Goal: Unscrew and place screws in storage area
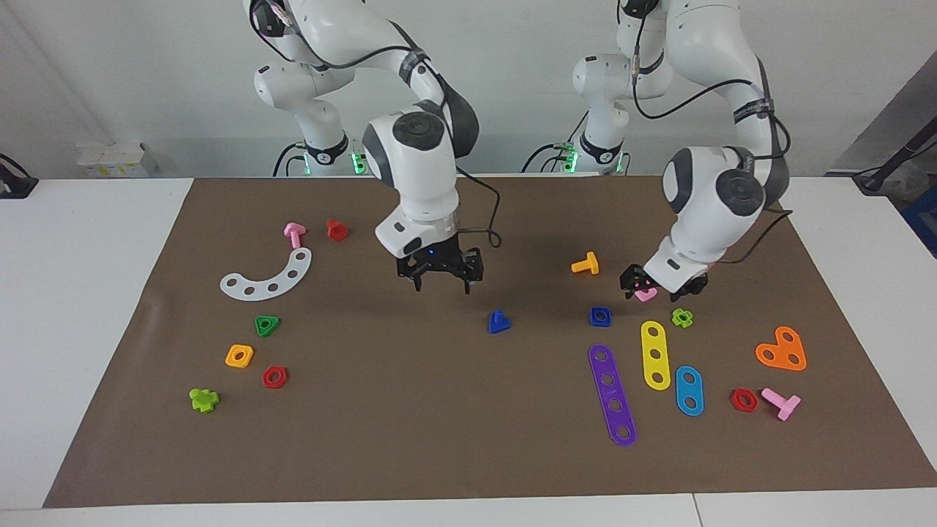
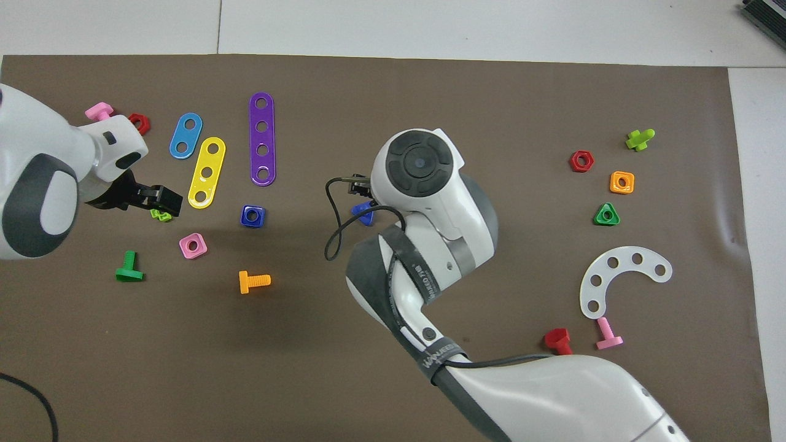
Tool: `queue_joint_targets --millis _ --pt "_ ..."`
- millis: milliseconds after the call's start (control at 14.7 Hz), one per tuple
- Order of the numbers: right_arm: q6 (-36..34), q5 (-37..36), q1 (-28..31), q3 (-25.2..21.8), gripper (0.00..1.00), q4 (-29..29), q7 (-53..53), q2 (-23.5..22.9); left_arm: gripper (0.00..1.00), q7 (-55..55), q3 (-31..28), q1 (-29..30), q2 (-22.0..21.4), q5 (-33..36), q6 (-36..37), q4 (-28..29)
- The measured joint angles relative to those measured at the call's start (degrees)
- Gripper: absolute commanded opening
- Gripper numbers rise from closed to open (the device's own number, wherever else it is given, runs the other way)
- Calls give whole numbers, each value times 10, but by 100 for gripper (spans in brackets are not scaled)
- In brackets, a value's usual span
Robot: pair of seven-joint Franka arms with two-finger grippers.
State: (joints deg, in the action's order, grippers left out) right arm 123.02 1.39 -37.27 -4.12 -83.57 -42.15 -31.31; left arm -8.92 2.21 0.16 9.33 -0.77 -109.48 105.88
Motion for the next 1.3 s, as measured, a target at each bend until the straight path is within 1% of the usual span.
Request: queue_joint_targets --millis 136,205,273,341,409,477,614,682,818,886,1295 --pt "28 -4 -20 0 100 31 -17 -49 100 -6 -1 22 -26 0 25 0" --pt "45 -5 -22 -1 98 39 -17 -62 100 -6 -3 27 -41 0 36 -1" --pt "61 -5 -21 -1 93 40 -17 -71 100 -3 -5 28 -58 0 47 -1" --pt "68 -5 -21 -2 82 40 -17 -75 100 0 -7 28 -75 0 60 -3" --pt "68 -5 -20 -2 73 38 -17 -77 100 3 -8 29 -90 0 78 -9" --pt "68 -5 -21 -2 65 36 -17 -77 100 5 -8 30 -103 2 103 -20" --pt "68 -6 -27 -1 48 26 -16 -77 100 9 -8 32 -116 16 153 -56" --pt "68 -6 -30 -1 44 19 -14 -77 100 13 -9 32 -117 20 173 -75" --pt "68 -6 -34 -1 44 11 -12 -77 100 24 -8 32 -117 22 193 -100" --pt "68 -6 -34 -1 42 9 -12 -77 100 30 -8 32 -117 22 194 -104" --pt "68 -11 -34 -2 40 9 -8 -74 100 40 -4 32 -116 17 193 -105"
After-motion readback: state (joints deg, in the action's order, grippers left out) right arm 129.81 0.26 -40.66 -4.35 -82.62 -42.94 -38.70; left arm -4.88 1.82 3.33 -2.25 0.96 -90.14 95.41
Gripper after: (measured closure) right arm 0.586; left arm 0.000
